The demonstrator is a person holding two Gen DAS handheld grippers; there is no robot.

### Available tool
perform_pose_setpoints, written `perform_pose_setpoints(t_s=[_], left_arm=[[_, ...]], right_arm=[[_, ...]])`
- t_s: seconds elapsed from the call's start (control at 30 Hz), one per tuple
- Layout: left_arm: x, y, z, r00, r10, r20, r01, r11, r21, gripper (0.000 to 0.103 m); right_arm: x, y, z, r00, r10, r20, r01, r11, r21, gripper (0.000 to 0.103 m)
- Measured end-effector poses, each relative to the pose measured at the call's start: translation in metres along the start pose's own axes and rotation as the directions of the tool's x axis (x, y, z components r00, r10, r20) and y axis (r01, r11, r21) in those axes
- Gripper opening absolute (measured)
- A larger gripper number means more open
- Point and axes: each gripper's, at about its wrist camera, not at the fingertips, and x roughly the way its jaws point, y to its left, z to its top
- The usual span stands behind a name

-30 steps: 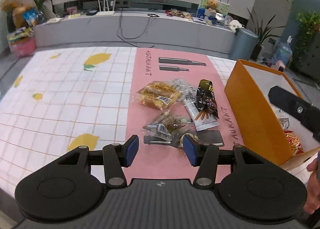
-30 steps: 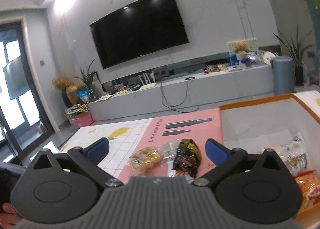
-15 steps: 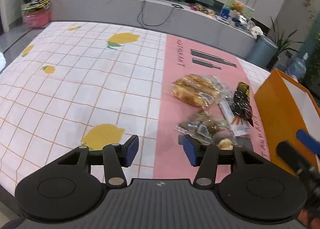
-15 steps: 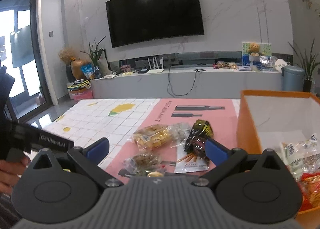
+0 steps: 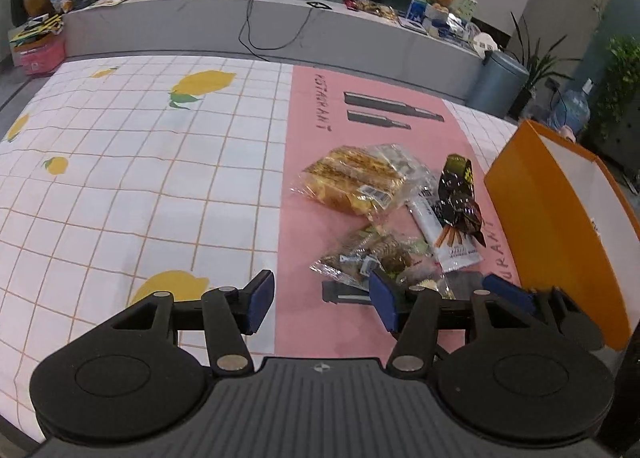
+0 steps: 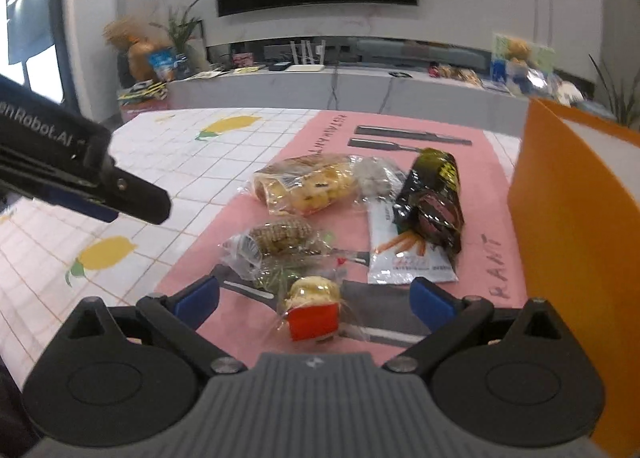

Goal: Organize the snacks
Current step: 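Grasp the red-label cake pack with the right tool while the left tool reaches the clear brown snack pack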

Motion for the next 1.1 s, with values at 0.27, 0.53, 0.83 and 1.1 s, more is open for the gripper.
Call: perform_pose_setpoints(t_s=[0.27,0.53,0.83,1.1], left_arm=[[0.007,-0.002,-0.004,1.0,0.017,-0.02,-0.016,1.0,0.008,0.065],[0.01,-0.008,0.003,0.999,-0.021,-0.036,0.024,0.996,0.086,0.065],[0.039,-0.033,0.016,0.996,-0.09,-0.001,0.088,0.976,0.2,0.072],[0.073,-0.049,0.008,1.0,-0.004,-0.03,0.013,0.952,0.307,0.072]], right_arm=[[0.01,0.004,-0.005,0.999,0.022,-0.033,-0.024,0.998,-0.053,0.049],[-0.017,0.004,-0.005,1.0,0.008,-0.017,-0.009,0.998,-0.059,0.044],[-0.046,-0.013,0.0,1.0,0.007,0.017,-0.007,1.0,-0.002,0.044],[-0.047,-0.006,0.002,1.0,0.002,0.016,-0.001,0.998,-0.059,0.026]])
